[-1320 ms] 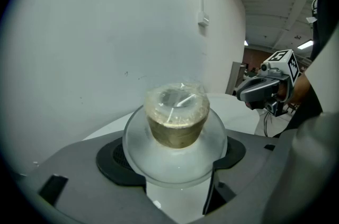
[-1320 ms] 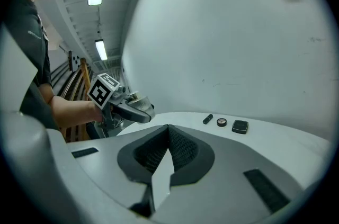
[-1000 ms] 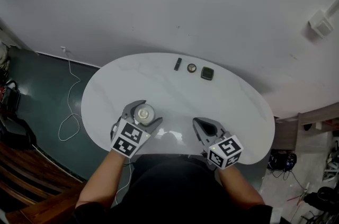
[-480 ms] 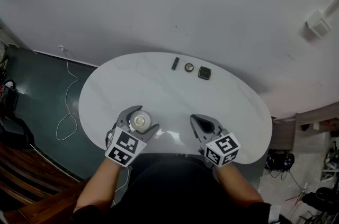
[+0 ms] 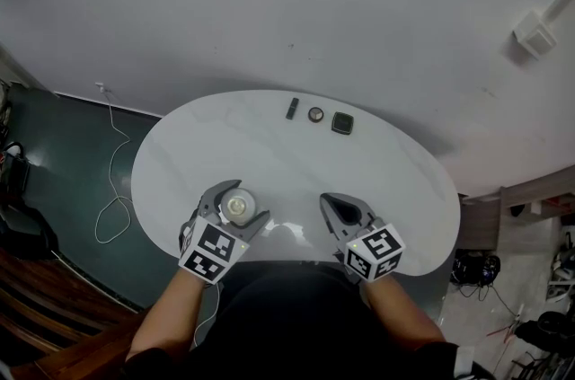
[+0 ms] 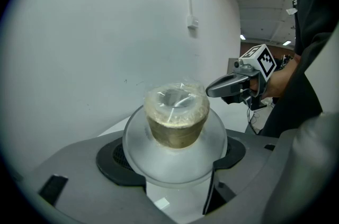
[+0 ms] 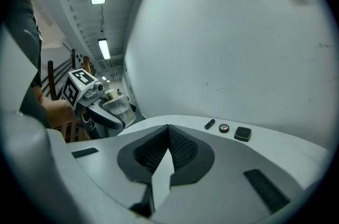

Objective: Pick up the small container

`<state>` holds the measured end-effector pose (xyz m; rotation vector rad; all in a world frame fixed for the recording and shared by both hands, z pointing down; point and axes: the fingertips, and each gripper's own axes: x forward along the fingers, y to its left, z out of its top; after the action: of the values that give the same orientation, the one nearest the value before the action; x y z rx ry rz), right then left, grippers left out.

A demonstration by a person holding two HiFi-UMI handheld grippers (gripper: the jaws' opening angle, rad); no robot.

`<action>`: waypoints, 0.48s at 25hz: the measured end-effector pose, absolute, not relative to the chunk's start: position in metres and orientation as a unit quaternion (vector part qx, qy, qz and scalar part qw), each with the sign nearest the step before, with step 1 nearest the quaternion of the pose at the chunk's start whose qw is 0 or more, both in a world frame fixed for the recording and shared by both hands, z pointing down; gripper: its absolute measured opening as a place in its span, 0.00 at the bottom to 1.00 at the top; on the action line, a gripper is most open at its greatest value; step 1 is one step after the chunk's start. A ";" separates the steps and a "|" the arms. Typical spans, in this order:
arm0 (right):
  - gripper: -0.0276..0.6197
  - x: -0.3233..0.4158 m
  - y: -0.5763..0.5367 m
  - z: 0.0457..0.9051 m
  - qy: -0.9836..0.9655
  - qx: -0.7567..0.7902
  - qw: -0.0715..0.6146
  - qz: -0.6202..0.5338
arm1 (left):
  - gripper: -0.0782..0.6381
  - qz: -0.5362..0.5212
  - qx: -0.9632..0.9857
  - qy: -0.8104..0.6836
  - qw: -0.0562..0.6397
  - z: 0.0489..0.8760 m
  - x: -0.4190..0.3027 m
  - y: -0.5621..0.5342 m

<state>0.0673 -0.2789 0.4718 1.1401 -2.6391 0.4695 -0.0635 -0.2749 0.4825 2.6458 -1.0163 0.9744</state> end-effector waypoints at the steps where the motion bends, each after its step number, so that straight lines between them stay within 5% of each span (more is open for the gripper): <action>1: 0.04 0.067 -0.279 0.472 -0.900 0.388 0.115 0.160 | 0.59 0.325 0.881 -0.337 0.072 0.483 -0.063 -0.275; 12: 0.04 0.066 -0.275 0.473 -0.899 0.393 0.114 0.160 | 0.59 0.329 0.882 -0.330 0.070 0.485 -0.062 -0.276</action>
<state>0.0665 -0.2750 0.4728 1.1511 -2.6346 0.4680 -0.0617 -0.2762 0.4852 2.6547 -0.9918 0.9893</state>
